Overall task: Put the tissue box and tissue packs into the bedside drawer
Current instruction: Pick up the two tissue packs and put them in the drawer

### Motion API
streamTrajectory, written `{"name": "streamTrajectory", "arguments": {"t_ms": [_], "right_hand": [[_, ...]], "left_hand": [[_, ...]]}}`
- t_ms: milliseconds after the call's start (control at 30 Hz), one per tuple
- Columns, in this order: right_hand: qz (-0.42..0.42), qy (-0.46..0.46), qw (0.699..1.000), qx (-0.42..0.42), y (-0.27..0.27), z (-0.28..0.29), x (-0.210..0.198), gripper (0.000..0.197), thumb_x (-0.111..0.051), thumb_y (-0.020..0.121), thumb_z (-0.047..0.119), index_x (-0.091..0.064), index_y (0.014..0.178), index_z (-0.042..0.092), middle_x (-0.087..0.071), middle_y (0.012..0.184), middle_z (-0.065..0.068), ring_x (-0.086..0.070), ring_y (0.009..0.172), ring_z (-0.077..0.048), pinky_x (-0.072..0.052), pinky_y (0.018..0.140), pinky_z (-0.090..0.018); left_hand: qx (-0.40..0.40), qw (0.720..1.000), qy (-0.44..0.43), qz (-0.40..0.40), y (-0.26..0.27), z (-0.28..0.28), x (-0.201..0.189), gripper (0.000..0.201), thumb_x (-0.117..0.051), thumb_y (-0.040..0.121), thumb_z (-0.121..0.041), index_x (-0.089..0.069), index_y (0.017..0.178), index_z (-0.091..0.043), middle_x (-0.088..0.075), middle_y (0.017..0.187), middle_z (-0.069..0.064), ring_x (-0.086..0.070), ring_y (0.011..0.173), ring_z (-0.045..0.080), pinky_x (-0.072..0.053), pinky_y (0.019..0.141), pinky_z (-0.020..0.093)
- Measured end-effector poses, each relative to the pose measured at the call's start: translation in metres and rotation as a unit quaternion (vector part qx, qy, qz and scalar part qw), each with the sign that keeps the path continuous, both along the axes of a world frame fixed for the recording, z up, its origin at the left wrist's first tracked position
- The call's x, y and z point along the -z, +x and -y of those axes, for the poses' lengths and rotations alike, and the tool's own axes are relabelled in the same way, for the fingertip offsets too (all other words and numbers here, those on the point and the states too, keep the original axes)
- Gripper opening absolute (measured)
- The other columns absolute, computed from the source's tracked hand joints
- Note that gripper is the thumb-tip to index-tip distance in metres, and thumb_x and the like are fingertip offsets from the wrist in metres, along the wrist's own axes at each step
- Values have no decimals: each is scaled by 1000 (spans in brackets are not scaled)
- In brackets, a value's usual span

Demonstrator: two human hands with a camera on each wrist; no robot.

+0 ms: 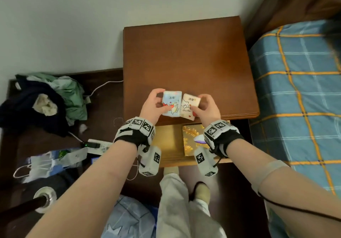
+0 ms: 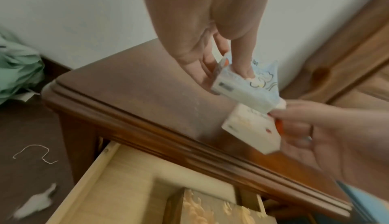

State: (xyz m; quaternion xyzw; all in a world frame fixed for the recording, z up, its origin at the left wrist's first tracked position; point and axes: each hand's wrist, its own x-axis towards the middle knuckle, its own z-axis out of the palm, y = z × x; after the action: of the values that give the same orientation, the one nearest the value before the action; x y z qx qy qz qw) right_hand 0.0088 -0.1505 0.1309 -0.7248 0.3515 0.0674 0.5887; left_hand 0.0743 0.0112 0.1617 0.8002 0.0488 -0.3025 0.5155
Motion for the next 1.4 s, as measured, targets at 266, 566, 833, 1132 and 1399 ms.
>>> {"name": "streamTrajectory", "arguments": {"t_ms": [266, 566, 833, 1132, 1399], "right_hand": [[62, 91, 988, -108, -32, -16, -29, 31, -47, 89, -2, -53, 118, 8, -62, 107, -6, -62, 82, -10, -54, 58, -8], [-12, -47, 965, -257, -81, -8, 37, 38, -39, 90, 3, -53, 123, 18, -66, 118, -9, -62, 102, -29, -51, 92, -44], [-89, -341, 832, -429, -112, 16, 140, 45, -44, 90, 17, -42, 135, 11, -46, 143, -14, -39, 131, -32, -31, 107, -41], [-9, -338, 880, -333, -138, 12, 176, 53, -53, 86, 16, -40, 136, 9, -45, 143, -14, -42, 130, -33, -34, 110, -46], [-11, -346, 880, -325, -139, 11, 172, 50, -55, 84, 16, -44, 132, 8, -51, 138, -15, -48, 124, -35, -39, 105, -48]], "left_hand": [[-37, 997, -51, -38, -65, -2, -12, 53, -65, 79, 6, -43, 115, -28, -63, 111, 18, -58, 115, 37, -50, 96, 56], [-60, 988, 40, -138, -117, -31, 57, 57, -71, 80, -6, -45, 130, -1, -58, 130, 18, -62, 111, 31, -56, 87, 47], [-58, 979, 141, -137, -94, -27, 140, 59, -66, 84, -12, -40, 135, 0, -55, 135, 15, -57, 120, 30, -49, 101, 38], [55, 951, 205, -225, -90, -12, 214, 70, -74, 77, -23, -43, 136, -2, -53, 139, 18, -54, 124, 31, -45, 106, 44], [135, 944, 245, -173, -93, -3, 229, 73, -70, 81, -24, -35, 142, -4, -46, 145, 15, -47, 131, 31, -40, 110, 43]]}}
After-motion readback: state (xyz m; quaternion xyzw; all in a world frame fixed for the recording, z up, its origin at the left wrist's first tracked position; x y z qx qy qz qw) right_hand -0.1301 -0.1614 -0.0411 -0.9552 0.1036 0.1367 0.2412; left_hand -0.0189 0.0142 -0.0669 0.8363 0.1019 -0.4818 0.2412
